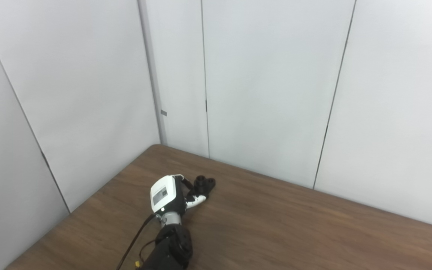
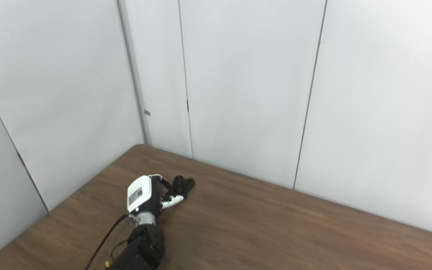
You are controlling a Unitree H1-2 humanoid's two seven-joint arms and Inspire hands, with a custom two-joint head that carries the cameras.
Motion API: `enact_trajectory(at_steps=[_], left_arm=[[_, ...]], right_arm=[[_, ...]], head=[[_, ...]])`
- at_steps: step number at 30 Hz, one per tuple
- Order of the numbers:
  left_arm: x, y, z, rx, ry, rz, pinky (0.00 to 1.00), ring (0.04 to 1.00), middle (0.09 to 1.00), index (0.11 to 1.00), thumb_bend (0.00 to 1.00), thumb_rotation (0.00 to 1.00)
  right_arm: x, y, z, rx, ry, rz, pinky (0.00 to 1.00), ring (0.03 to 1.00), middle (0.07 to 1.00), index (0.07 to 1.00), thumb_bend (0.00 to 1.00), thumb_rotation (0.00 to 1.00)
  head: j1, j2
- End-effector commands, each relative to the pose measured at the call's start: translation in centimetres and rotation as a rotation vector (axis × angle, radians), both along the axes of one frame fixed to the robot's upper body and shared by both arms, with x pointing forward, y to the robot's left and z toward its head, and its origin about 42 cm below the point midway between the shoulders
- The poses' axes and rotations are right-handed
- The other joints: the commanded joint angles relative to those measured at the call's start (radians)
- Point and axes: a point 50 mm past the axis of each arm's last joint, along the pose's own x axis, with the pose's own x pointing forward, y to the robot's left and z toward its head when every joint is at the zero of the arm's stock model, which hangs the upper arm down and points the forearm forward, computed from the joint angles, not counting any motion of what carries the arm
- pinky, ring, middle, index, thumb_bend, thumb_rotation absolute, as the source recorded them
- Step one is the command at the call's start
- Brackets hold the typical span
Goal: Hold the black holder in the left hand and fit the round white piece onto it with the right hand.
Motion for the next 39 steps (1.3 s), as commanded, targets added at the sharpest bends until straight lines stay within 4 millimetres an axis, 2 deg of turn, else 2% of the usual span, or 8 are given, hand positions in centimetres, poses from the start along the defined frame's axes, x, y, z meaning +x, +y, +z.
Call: enact_trajectory(at_steps=[1, 6, 13, 22, 29, 32, 35, 39], left_arm=[[0.1, -0.6, 0.2, -0.013, 0.041, -0.057, 0.78, 0.845, 0.768, 0.481, 0.52, 0.04], [-0.3, -1.3, 1.0, 0.017, 0.075, -0.132, 0.81, 0.856, 0.807, 0.481, 0.52, 0.05], [-0.8, -4.5, 2.7, 0.076, 0.114, -0.292, 0.99, 0.882, 0.85, 0.482, 0.52, 0.05], [-1.6, -8.8, 2.9, 0.155, 0.218, -0.49, 1.0, 0.912, 0.871, 0.482, 0.52, 0.05], [-2.4, -11.5, 3.0, 0.232, 0.265, -0.635, 1.0, 0.905, 0.869, 0.482, 0.52, 0.05], [-2.8, -12.8, 3.1, 0.245, 0.285, -0.682, 1.0, 0.91, 0.877, 0.482, 0.52, 0.05], [-3.2, -14.2, 3.0, 0.238, 0.275, -0.73, 1.0, 0.917, 0.88, 0.482, 0.52, 0.05], [-3.5, -15.9, 2.4, 0.217, 0.281, -0.786, 1.0, 0.917, 0.888, 0.481, 0.52, 0.05]], right_arm=[[-4.8, 0.1, -1.0, -0.011, 0.062, -0.026, 0.77, 0.94, 0.967, 0.951, 0.34, 0.0], [-4.6, 0.6, -1.0, 0.003, 0.059, -0.026, 0.78, 0.939, 0.971, 0.953, 0.32, 0.0], [-4.0, 1.0, -1.0, 0.048, 0.024, -0.003, 0.7, 0.865, 0.909, 0.902, 0.34, 0.02], [-3.7, 2.0, -0.5, 0.125, -0.003, -0.005, 0.62, 0.806, 0.857, 0.848, 0.34, 0.09], [-3.6, 2.8, 0.3, 0.118, -0.029, -0.006, 0.7, 0.869, 0.911, 0.899, 0.32, 0.22], [-3.5, 3.0, 0.7, 0.115, -0.046, -0.013, 0.78, 0.908, 0.941, 0.933, 0.27, 0.19], [-3.4, 3.2, 1.1, 0.109, -0.063, -0.03, 0.77, 0.896, 0.941, 0.935, 0.27, 0.19], [-3.3, 3.3, 1.8, 0.102, -0.088, -0.035, 0.86, 0.945, 0.978, 0.965, 0.2, 0.07]], head=[[-0.011, 0.003], [-0.061, 0.001], [-0.122, -0.003], [-0.169, -0.001], [-0.227, 0.005], [-0.254, 0.012], [-0.282, 0.023], [-0.313, 0.026]])
